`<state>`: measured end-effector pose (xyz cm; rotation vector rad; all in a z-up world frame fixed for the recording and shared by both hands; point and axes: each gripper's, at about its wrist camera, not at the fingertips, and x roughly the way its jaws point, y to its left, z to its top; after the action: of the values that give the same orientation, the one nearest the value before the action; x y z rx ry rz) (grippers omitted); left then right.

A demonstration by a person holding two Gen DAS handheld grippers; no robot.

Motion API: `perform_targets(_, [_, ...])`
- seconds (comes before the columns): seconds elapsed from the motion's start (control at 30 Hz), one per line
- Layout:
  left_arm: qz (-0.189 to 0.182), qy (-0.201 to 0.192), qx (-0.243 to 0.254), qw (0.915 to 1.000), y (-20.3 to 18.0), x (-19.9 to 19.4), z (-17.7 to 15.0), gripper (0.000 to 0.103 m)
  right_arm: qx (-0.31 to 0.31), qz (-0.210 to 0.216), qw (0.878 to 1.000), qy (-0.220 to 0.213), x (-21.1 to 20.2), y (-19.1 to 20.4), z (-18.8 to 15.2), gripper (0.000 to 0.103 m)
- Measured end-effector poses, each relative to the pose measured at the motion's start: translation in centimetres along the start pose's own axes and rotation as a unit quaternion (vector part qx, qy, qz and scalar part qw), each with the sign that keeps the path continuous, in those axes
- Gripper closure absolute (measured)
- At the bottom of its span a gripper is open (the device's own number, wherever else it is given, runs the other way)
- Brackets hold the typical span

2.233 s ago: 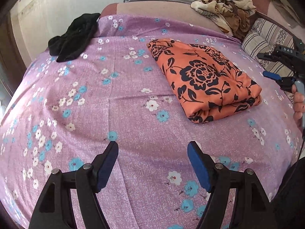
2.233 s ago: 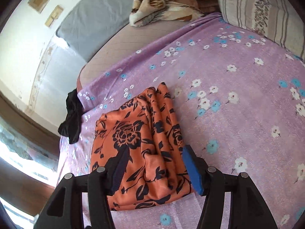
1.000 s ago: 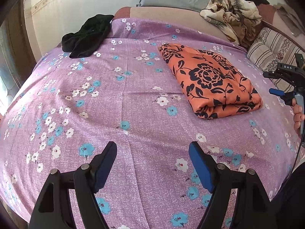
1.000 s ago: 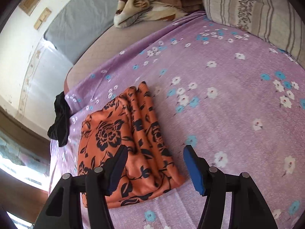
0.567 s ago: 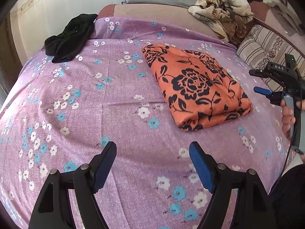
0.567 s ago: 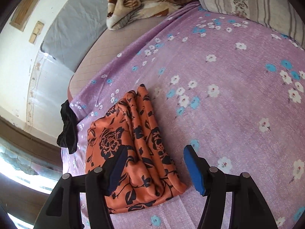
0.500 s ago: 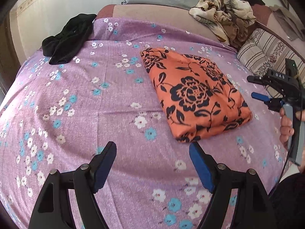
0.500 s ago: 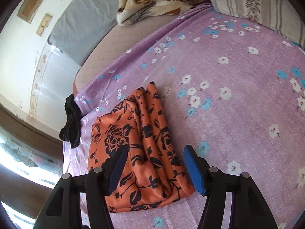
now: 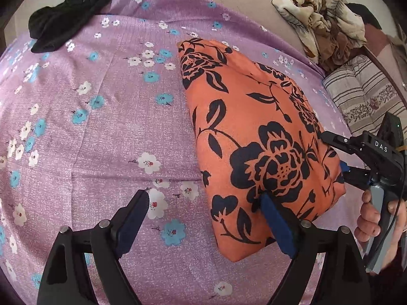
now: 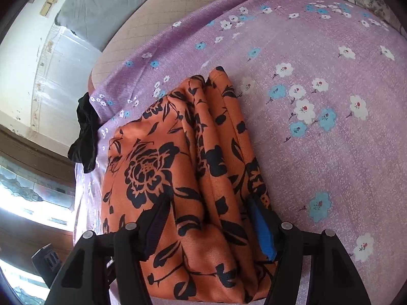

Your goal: Fold small clothes

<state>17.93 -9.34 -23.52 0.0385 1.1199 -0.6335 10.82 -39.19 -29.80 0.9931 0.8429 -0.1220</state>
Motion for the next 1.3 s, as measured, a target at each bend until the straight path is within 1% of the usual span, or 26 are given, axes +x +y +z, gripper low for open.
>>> perform_targets(0.07, [-0.006, -0.011, 0.0, 0.9999, 0.4, -0.5, 0.8, 0.013, 0.01, 0.019, 1.0, 0.0, -0.6, -0.3, 0.5, 0.037])
perform_targets(0.13, [-0.012, -0.022, -0.007, 0.9997, 1.0, -0.9, 1.6, 0.013, 0.018, 0.035, 0.999, -0.016, -1.7, -1.0, 1.4, 0.037])
perform_targets(0.2, [-0.037, -0.022, -0.023, 0.9988, 1.8, -0.7, 2.3, 0.013, 0.032, 0.039, 0.998, -0.031, -2.6, -2.0, 2.2, 0.037])
perform_targets(0.23, [-0.049, -0.02, -0.031, 0.9981, 2.2, -0.5, 2.6, 0.013, 0.04, 0.039, 0.998, -0.031, -2.9, -2.7, 2.6, 0.036])
perform_targets(0.33, [-0.089, -0.004, -0.054, 0.9946, 3.1, 0.9, 3.1, 0.013, 0.067, 0.047, 0.997, -0.013, -2.5, -4.8, 3.2, 0.034])
perform_targets(0.43, [-0.126, 0.004, -0.075, 0.9891, 3.3, 1.9, 3.3, 0.013, 0.086, 0.051, 0.995, 0.025, -0.9, -6.4, 3.2, 0.034])
perform_targets(0.5, [-0.142, 0.009, -0.077, 0.9868, 3.0, 2.5, 3.4, 0.013, 0.08, 0.063, 0.995, 0.021, -0.5, -6.4, 3.2, 0.032])
perform_targets(0.57, [-0.154, 0.009, -0.081, 0.9847, 2.8, 2.9, 3.3, 0.013, 0.072, 0.075, 0.994, 0.019, -0.1, -6.0, 3.3, 0.028])
perform_targets(0.63, [-0.157, 0.006, -0.079, 0.9844, 2.5, 3.1, 3.3, 0.013, 0.068, 0.093, 0.993, 0.021, 0.7, -5.7, 3.1, 0.028])
perform_targets(0.73, [-0.164, 0.007, -0.077, 0.9834, 1.9, 3.3, 3.5, 0.014, 0.05, 0.1, 0.994, 0.013, 1.4, -4.7, 2.9, 0.024])
perform_targets(0.77, [-0.171, 0.009, -0.078, 0.9822, 1.6, 3.5, 3.5, 0.018, 0.044, 0.109, 0.993, 0.014, 1.7, -4.2, 2.9, 0.024])
perform_targets(0.8, [-0.179, 0.013, -0.075, 0.9809, 1.3, 3.6, 3.4, 0.027, 0.042, 0.123, 0.991, 0.019, 2.3, -3.7, 2.7, 0.024])
perform_targets(0.83, [-0.181, 0.014, -0.069, 0.9809, 0.9, 3.6, 3.3, 0.031, 0.037, 0.134, 0.99, 0.027, 2.9, -3.1, 2.4, 0.024])
perform_targets(0.87, [-0.169, 0.007, -0.059, 0.9839, 0.5, 3.4, 3.3, 0.033, 0.025, 0.127, 0.991, 0.026, 3.2, -2.4, 2.1, 0.024])
perform_targets(0.93, [-0.149, -0.005, -0.037, 0.9881, -0.2, 3.0, 3.0, 0.039, -0.014, 0.101, 0.995, 0.016, 3.4, -0.6, 1.3, 0.026])
perform_targets(1.0, [-0.136, -0.016, -0.022, 0.9903, -0.6, 2.7, 3.0, 0.049, -0.041, 0.075, 0.996, 0.011, 3.5, 0.8, 0.6, 0.031])
perform_targets(1.07, [-0.124, -0.03, -0.005, 0.9919, -1.1, 2.1, 3.0, 0.057, -0.061, 0.055, 0.997, 0.0, 2.9, 1.8, 0.2, 0.049])
perform_targets(1.13, [-0.11, -0.04, 0.014, 0.993, -1.7, 1.6, 3.0, 0.061, -0.089, 0.036, 0.995, -0.02, 2.0, 2.9, 0.0, 0.06])
perform_targets(1.2, [-0.102, -0.05, 0.025, 0.9932, -1.7, 0.8, 3.0, 0.063, -0.107, 0.026, 0.993, -0.033, 1.2, 3.9, -0.3, 0.063])
perform_targets(1.3, [-0.095, -0.067, 0.029, 0.9928, -1.4, -0.7, 3.0, 0.064, -0.132, 0.019, 0.99, -0.054, 0.1, 5.2, -0.8, 0.065])
